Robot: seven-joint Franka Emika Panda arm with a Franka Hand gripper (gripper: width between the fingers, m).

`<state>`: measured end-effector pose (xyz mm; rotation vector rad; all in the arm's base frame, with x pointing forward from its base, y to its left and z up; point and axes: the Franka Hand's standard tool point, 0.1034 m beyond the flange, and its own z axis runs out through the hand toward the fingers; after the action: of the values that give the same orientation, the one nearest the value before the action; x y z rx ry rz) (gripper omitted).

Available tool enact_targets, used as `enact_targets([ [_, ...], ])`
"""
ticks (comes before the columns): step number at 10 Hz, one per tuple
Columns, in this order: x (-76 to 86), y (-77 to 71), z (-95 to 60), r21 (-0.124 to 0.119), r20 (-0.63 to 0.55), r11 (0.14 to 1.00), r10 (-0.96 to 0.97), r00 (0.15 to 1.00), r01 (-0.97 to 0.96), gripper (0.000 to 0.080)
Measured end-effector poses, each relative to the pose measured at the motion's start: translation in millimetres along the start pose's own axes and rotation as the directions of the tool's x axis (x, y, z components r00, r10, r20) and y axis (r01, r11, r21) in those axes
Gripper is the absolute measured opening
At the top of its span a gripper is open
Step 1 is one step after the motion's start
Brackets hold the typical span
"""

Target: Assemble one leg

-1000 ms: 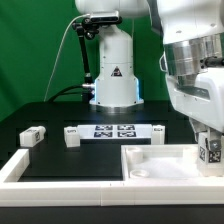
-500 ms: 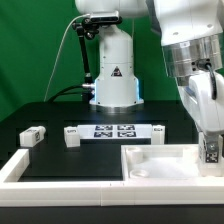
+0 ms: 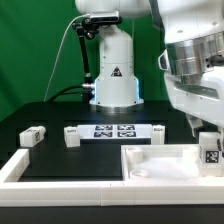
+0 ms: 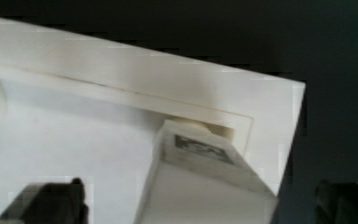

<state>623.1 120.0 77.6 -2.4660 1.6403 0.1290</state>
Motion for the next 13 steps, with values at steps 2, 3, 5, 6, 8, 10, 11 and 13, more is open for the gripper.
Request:
enact_targets([
  [2,0.2,0.7,0.2,-0.016,-0.012,0.980,-0.198,0.980,0.198,0.0649],
  [3,0.2,0.9,0.5,-0.025,-0.018,0.956,-0.294,0.956,0.293,0.0649],
  [5,-2.1,1.7,2.6,-0.060,-0.030,0.864,-0.501,0.865,0.499,0.0649],
  [6,-3.6,1.8,3.1,-0.079,-0.030,0.788,-0.614,0.788,0.611,0.0649],
  [8,-7.2,1.7,4.3,-0.096,-0.018,0.657,-0.752,0.658,0.748,0.0649],
  [10,-3.3,2.1,2.7,-0.099,0.005,0.504,-0.862,0.507,0.858,0.0649],
  [11,-1.0,2.6,2.4,-0.098,0.012,0.436,-0.898,0.439,0.895,0.0649],
  [13,0.3,2.7,2.2,-0.097,0.011,0.434,-0.899,0.437,0.896,0.0517],
])
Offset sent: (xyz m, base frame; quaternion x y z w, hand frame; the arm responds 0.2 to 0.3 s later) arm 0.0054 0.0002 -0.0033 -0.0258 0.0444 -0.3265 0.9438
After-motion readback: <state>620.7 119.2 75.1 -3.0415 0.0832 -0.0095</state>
